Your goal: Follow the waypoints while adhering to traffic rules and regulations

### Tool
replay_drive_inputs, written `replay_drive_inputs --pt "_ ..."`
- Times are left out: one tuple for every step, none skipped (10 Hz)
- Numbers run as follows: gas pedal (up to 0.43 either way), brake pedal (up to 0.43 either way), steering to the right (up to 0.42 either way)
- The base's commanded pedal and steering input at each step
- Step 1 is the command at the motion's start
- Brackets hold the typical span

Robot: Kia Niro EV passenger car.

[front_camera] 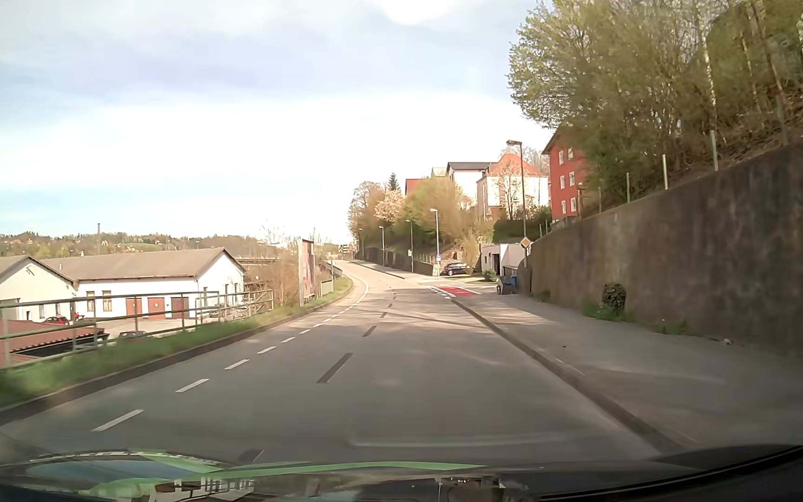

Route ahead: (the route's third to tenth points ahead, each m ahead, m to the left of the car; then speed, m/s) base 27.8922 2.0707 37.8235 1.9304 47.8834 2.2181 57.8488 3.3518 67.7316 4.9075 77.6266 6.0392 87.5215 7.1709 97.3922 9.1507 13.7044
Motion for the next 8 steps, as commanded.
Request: replay_drive_inputs --pt "0.02 0.0 -0.01" --pt "0.02 0.0 -0.011" --pt "0.028 0.0 -0.011" --pt "0.039 0.0 -0.011" --pt "0.039 0.0 -0.011" --pt "0.047 0.0 -0.012" --pt "0.067 0.0 -0.012" --pt "0.067 0.0 -0.011"
